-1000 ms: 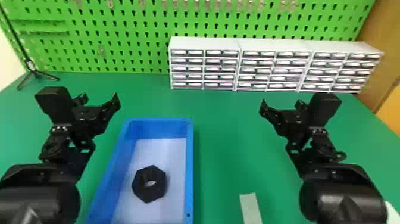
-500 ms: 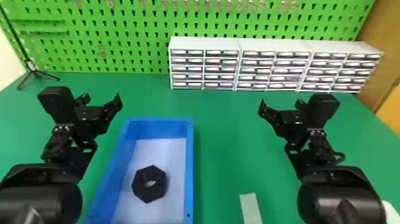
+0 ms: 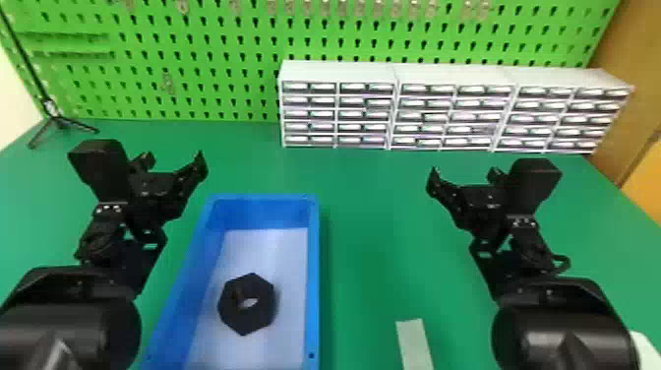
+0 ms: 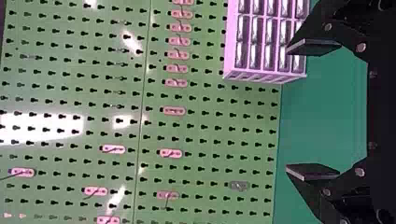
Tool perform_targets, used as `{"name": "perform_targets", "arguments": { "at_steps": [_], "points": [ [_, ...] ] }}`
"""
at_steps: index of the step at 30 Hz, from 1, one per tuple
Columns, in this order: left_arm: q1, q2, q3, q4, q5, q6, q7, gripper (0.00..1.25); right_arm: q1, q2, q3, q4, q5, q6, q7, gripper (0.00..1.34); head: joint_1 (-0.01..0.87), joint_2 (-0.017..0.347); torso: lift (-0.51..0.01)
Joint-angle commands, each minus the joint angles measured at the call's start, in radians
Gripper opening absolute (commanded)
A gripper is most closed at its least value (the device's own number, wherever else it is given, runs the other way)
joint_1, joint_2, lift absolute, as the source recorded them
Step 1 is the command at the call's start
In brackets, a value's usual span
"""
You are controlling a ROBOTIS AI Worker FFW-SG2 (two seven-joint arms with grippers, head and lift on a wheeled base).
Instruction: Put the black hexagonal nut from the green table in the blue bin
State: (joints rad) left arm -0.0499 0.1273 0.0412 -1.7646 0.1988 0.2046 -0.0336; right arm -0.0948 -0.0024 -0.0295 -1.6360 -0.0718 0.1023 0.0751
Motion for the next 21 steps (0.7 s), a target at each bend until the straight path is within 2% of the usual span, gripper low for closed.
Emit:
{"name": "perform_targets", "arguments": {
  "at_steps": [1,6,21],
  "points": [
    [-0.005,0.000,-0.004,0.001,0.004,0.004,0.000,0.88,0.006,-0.004,-0.001,-0.004,-0.005,0.005,0.000,1.23,0.686,0.028,-0.096],
    [-0.007,0.000,-0.009,0.001,0.004,0.009,0.000,0.88,0.012,-0.001,-0.012,-0.004,-0.016,0.016,0.000,1.23,0.686,0.028,-0.096],
    [-0.008,0.002,-0.018,0.001,-0.001,0.018,-0.002,0.88,0.009,-0.018,0.003,-0.007,-0.023,0.027,0.000,1.23,0.686,0.028,-0.096]
  ]
}}
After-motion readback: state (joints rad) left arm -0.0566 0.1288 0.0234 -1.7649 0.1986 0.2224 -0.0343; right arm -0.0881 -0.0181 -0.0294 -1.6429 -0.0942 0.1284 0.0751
